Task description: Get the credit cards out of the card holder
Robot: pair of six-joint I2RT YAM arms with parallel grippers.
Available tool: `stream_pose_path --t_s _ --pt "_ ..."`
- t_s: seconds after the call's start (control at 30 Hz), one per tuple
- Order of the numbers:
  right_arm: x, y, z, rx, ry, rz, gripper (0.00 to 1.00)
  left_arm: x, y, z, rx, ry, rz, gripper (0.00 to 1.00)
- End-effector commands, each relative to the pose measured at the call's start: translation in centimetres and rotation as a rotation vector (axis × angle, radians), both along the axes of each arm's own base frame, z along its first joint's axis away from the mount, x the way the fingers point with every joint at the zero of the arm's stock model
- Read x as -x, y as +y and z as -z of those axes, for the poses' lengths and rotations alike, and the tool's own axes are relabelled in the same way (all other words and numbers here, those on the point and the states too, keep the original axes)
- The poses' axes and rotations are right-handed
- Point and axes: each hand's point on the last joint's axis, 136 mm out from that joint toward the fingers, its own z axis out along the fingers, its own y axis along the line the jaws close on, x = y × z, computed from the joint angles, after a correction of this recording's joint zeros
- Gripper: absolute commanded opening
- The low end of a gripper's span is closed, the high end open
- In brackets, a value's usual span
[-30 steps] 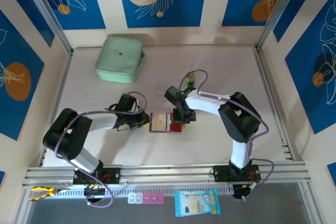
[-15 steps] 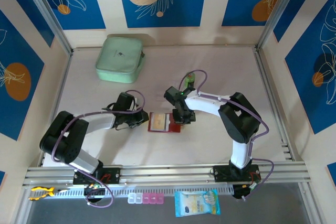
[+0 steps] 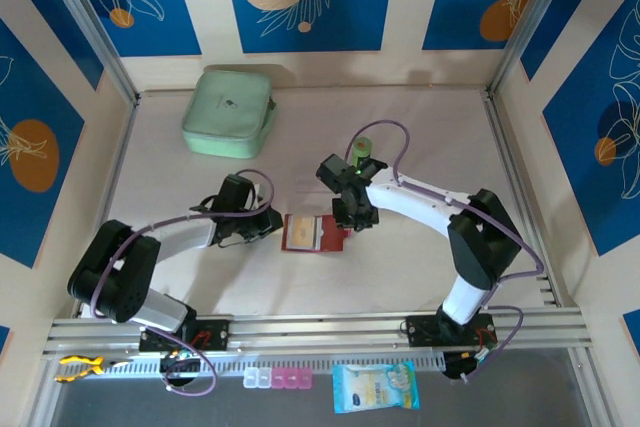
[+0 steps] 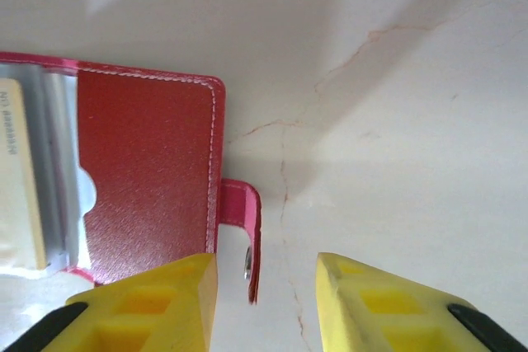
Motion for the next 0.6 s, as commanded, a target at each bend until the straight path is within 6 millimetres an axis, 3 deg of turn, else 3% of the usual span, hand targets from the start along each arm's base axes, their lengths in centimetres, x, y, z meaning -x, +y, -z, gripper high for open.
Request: stream_pose_path --t_s 0.0,0.1,0.23,0.37,0.57 --pt "0.2 1.4 -2.5 -0.049 -0.029 -0.025 0.38 0.4 -0.2 0.5 0.010 0.021 0.028 0.13" --pt "0.6 4.2 -3.0 -0.122 -0.009 -0.071 0.39 0.5 -0.6 0.8 0.022 0.031 0.039 0.13" --pt "0.8 6.4 -1.8 -0.161 0.029 -0.091 0.42 0.6 -1.3 0.9 0.037 0.034 0.056 0.12" --pt "0.9 6.8 0.2 -0.145 0.072 -0.085 0.51 0.8 -1.4 1.2 0.036 0.043 0.065 0.12" --pt "0.7 5.1 2.4 -0.083 0.109 -0.051 0.75 1.2 -1.3 2.1 0.028 0.070 0.063 0.12"
